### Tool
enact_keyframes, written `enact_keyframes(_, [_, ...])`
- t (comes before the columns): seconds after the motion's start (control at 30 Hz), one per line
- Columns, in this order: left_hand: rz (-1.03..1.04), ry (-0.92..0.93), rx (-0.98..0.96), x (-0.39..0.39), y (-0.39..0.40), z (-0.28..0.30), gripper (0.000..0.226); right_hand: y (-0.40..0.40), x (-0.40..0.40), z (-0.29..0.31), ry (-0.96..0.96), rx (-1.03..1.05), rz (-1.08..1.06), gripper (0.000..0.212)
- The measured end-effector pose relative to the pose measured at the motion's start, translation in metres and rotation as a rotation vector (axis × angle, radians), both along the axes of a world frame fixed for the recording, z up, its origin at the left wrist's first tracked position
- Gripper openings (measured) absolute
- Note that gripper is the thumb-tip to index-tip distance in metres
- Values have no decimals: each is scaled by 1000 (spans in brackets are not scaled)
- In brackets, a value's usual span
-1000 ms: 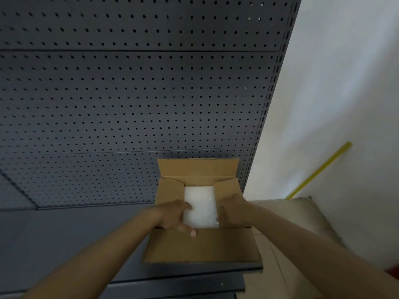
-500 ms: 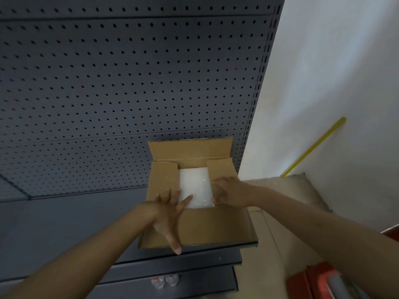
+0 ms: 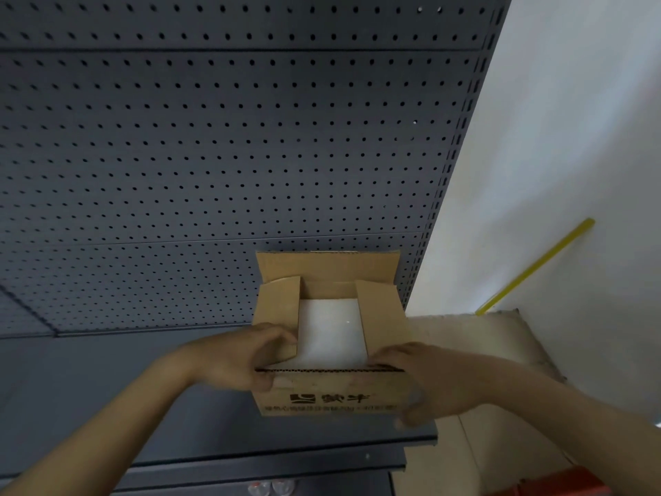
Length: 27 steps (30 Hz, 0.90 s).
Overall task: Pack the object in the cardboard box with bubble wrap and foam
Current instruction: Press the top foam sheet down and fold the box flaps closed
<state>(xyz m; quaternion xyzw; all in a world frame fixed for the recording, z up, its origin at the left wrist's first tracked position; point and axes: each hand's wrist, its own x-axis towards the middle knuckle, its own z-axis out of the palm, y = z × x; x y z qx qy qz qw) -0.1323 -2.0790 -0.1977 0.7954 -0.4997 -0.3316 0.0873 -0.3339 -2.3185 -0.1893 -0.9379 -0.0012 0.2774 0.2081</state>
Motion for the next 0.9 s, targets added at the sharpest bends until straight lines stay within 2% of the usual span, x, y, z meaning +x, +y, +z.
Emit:
enact_keyframes(0.2, [287,349,-218,32,14,-10,20,-33,17,-16,-65,54,-212,37])
enact_keyframes(0.27, [343,412,-270,36,11,-15,18,-44,27,-21,-106,32,-219,31])
enact_keyframes(0.37, [471,470,-335,42,4,-29,15,-55,40,-30,-107,104,-273,30])
enact_keyframes(0.47, [570,390,-336,47,-2,-46,11,-62,49,-41,-119,144,-345,23])
enact_keyframes(0.57, [576,228,-329,47,-11,-60,8,-63,54,-53,-164,42,-309,33])
enact_keyframes(0.63, [513,80,-318,46,-16,-60,14,-63,57,-58,-177,4,-288,47])
enact_keyframes(0.7, [449,13,-274,49,-18,-62,23,-62,60,-60,-175,-62,-276,55])
enact_keyframes(0.8, [377,-152,-150,53,-21,-66,38,-62,65,-60,-131,-203,-248,63])
enact_keyframes(0.9, [326,-294,-139,53,-28,-60,57,-60,69,-56,-133,-367,-192,75])
